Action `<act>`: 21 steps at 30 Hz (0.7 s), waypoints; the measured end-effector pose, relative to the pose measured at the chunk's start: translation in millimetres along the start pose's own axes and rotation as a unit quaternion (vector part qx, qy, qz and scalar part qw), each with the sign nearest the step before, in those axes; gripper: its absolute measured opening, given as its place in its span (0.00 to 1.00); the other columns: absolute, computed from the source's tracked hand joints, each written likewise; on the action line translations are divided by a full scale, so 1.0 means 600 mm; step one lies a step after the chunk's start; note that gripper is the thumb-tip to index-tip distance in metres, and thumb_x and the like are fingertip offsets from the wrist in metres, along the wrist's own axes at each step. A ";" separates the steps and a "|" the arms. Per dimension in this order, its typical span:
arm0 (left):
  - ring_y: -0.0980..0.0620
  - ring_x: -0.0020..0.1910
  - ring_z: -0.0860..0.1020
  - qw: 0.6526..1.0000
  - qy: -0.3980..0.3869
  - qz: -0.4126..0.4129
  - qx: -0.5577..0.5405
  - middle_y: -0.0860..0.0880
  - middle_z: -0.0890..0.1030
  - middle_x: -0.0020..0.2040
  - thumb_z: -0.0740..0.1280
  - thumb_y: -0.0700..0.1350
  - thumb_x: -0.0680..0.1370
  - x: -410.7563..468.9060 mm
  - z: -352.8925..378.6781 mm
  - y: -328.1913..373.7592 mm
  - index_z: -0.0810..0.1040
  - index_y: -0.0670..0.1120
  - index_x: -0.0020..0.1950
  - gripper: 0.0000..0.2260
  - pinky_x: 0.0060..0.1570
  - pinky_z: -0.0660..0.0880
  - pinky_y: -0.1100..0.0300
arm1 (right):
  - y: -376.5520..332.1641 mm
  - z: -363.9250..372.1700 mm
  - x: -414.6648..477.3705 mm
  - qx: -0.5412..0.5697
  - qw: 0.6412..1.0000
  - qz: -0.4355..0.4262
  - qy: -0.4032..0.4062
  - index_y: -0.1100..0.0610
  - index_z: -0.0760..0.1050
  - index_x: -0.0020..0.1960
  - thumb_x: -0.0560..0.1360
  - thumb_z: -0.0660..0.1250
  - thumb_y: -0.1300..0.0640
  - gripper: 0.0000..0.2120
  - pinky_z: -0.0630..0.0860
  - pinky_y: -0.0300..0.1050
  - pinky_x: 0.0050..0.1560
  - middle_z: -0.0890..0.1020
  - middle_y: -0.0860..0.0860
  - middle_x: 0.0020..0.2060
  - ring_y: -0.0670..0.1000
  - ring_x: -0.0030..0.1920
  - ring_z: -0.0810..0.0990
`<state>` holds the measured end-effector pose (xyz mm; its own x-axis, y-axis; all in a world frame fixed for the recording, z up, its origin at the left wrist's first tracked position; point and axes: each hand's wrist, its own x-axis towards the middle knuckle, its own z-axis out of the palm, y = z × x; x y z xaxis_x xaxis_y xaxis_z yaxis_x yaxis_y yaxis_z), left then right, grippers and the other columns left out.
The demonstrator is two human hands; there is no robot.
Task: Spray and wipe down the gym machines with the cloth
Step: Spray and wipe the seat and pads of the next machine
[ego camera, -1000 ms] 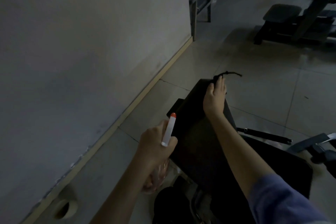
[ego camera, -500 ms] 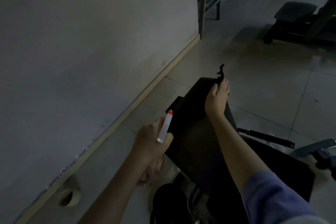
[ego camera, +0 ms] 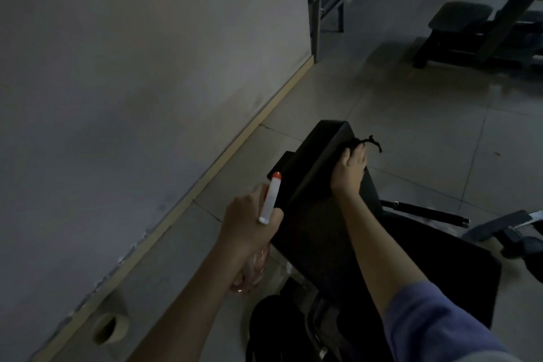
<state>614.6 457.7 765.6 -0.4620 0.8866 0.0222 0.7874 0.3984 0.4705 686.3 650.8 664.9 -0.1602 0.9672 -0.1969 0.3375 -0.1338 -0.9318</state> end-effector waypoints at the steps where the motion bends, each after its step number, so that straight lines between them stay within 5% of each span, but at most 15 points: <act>1: 0.48 0.41 0.79 1.000 0.000 -0.001 -0.003 0.44 0.81 0.46 0.62 0.42 0.77 0.001 0.000 0.000 0.73 0.42 0.60 0.12 0.35 0.71 0.65 | -0.003 0.005 -0.016 0.000 1.000 0.005 0.004 0.57 0.44 0.77 0.83 0.45 0.50 0.26 0.41 0.51 0.75 0.47 0.51 0.77 0.50 0.77 0.43; 6: 0.45 0.43 0.79 1.000 0.003 0.021 0.015 0.44 0.80 0.50 0.61 0.43 0.76 0.004 0.002 -0.006 0.71 0.43 0.64 0.17 0.42 0.75 0.56 | 0.015 0.044 -0.147 -0.058 0.996 -0.068 0.018 0.55 0.43 0.77 0.83 0.47 0.48 0.27 0.36 0.49 0.73 0.45 0.47 0.77 0.46 0.76 0.42; 13: 0.58 0.30 0.67 0.998 0.000 0.048 0.043 0.49 0.74 0.41 0.60 0.42 0.77 0.002 0.008 -0.017 0.70 0.42 0.62 0.14 0.29 0.58 0.70 | 0.000 0.020 -0.058 -0.008 1.000 0.020 0.022 0.56 0.43 0.78 0.82 0.45 0.45 0.28 0.40 0.52 0.74 0.47 0.51 0.77 0.50 0.77 0.44; 17: 0.52 0.36 0.69 0.995 -0.007 0.082 0.065 0.45 0.75 0.50 0.59 0.42 0.78 -0.003 0.007 -0.015 0.64 0.42 0.71 0.21 0.36 0.64 0.62 | 0.011 0.049 -0.157 -0.005 0.999 -0.039 0.033 0.55 0.45 0.77 0.83 0.48 0.50 0.26 0.41 0.49 0.75 0.47 0.49 0.77 0.47 0.76 0.44; 21: 0.49 0.40 0.73 0.997 -0.014 0.068 0.024 0.43 0.77 0.55 0.59 0.42 0.78 -0.001 0.002 -0.025 0.66 0.42 0.68 0.18 0.33 0.64 0.68 | 0.061 0.068 -0.247 -0.029 0.995 -0.087 0.026 0.54 0.44 0.77 0.83 0.49 0.54 0.25 0.42 0.47 0.75 0.47 0.48 0.77 0.43 0.75 0.43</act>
<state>603.8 451.6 757.5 -0.3383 0.9393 0.0574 0.8606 0.2841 0.4227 684.5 493.8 647.8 -0.1739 0.9846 -0.0170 0.3625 0.0479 -0.9308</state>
